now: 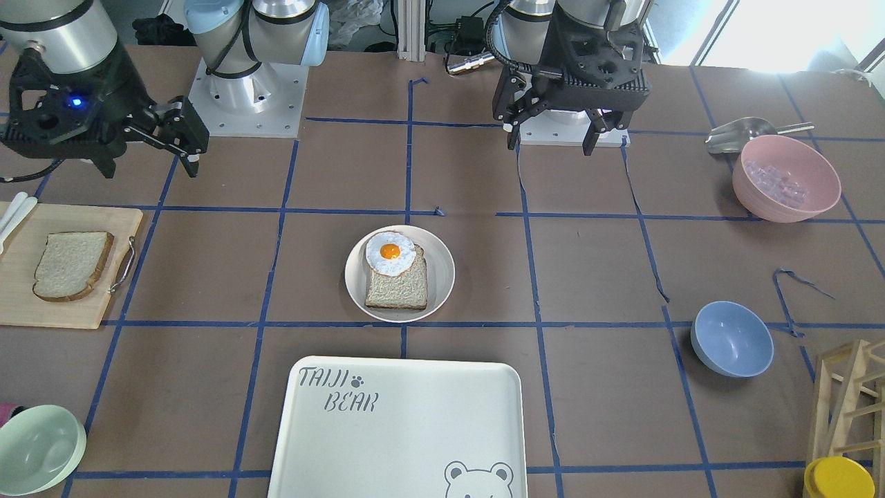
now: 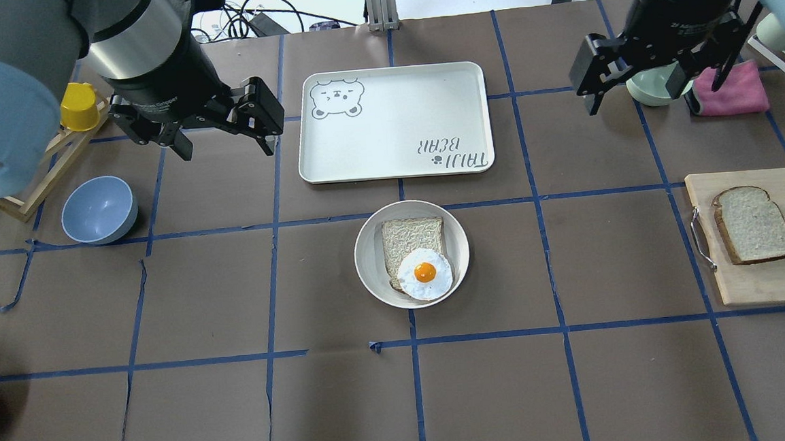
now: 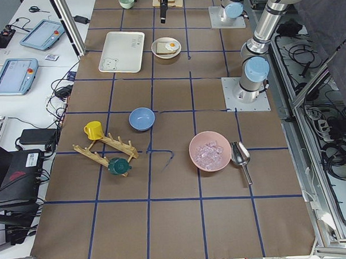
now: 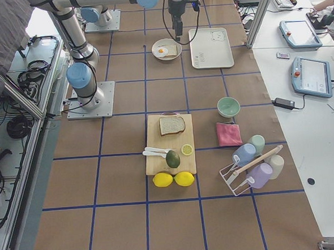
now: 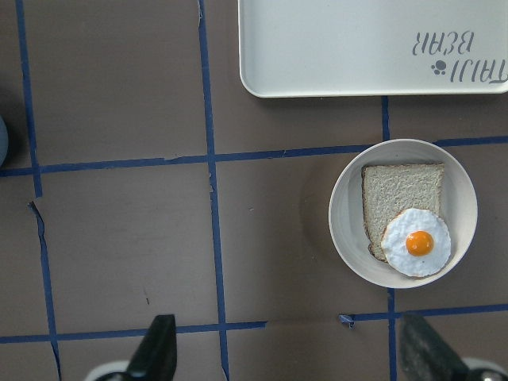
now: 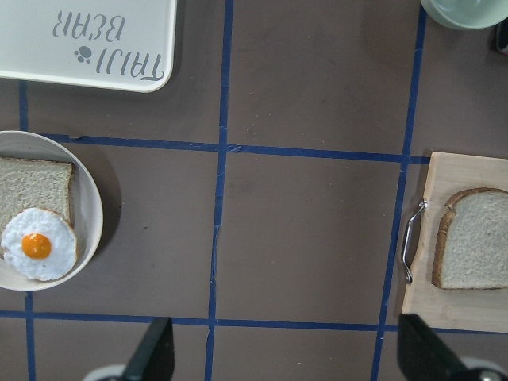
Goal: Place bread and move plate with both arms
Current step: 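Move the right gripper toward the wooden cutting board holding the bread slice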
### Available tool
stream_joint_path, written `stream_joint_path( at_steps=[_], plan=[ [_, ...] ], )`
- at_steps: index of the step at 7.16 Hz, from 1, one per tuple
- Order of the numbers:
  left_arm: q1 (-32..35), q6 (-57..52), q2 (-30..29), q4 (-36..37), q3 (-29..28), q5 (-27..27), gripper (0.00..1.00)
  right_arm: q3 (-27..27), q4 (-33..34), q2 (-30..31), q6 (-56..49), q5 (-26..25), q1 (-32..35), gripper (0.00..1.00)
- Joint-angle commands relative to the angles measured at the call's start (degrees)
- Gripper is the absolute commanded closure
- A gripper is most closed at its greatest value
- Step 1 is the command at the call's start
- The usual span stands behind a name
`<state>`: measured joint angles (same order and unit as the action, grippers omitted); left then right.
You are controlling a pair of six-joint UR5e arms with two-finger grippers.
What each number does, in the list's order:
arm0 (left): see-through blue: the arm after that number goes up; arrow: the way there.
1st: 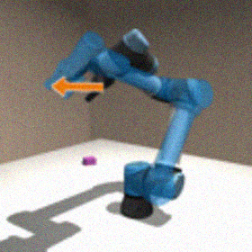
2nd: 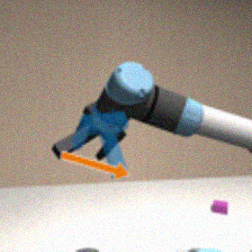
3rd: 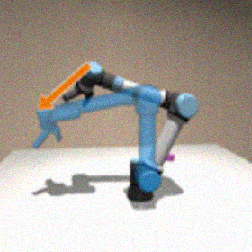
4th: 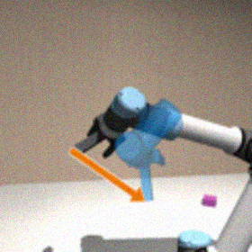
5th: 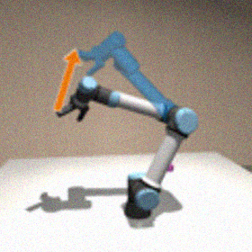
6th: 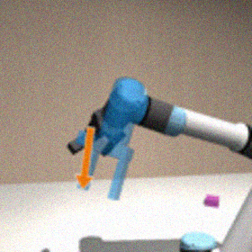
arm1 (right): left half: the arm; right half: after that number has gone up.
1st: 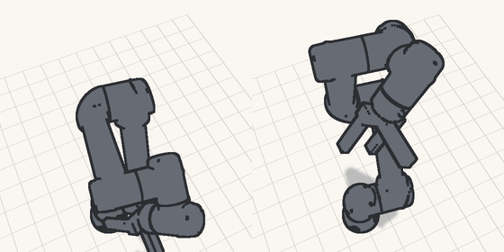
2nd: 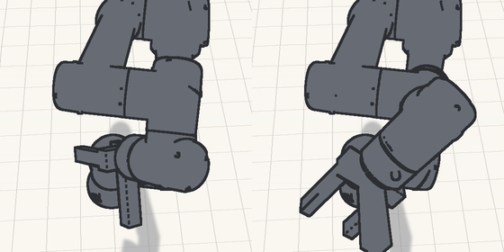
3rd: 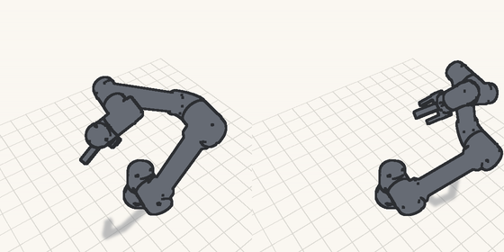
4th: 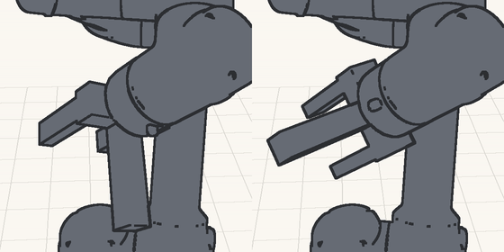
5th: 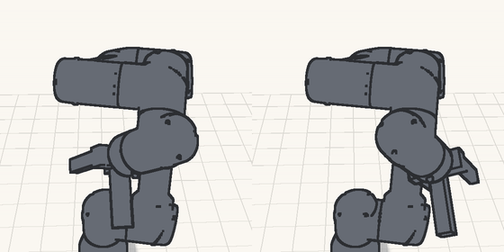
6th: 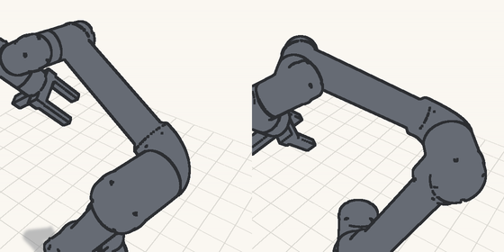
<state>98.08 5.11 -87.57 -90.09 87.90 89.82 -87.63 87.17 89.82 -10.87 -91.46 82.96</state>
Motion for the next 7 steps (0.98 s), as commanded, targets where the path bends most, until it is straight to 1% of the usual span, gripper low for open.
stream_joint_path(
  at_steps=[1,2,3,4,5,6,7],
  plan=[
    [0.0,0.07,0.12,0.0,-0.01,0.0,0.0,-2.01,0.11,-0.87,-7.38,2.69,-8.83,0.0],
    [0.0,0.07,0.2,-0.09,0.08,0.0,0.0,-3.15,1.24,-2.18,-14.63,2.78,-11.47,0.0],
    [0.0,0.07,0.2,-0.09,0.08,0.0,0.0,-3.42,1.34,-3.67,-18.01,3.39,-14.89,0.0],
    [0.0,0.07,0.2,-0.09,0.08,0.0,0.0,-3.6,1.43,-4.73,-18.74,4.01,-18.32,0.01],
    [-0.09,0.07,0.2,-0.09,0.08,0.0,0.0,-4.47,2.56,-5.87,-21.53,5.32,-20.79,0.01],
    [-0.09,0.07,0.2,-0.09,-0.01,0.0,0.0,-6.92,7.36,-7.19,-25.74,5.33,-23.34,0.0],
    [0.0,0.07,0.2,-0.09,0.08,0.0,0.0,-10.51,11.75,-8.33,-27.26,5.42,-27.11,0.0]
  ],
)
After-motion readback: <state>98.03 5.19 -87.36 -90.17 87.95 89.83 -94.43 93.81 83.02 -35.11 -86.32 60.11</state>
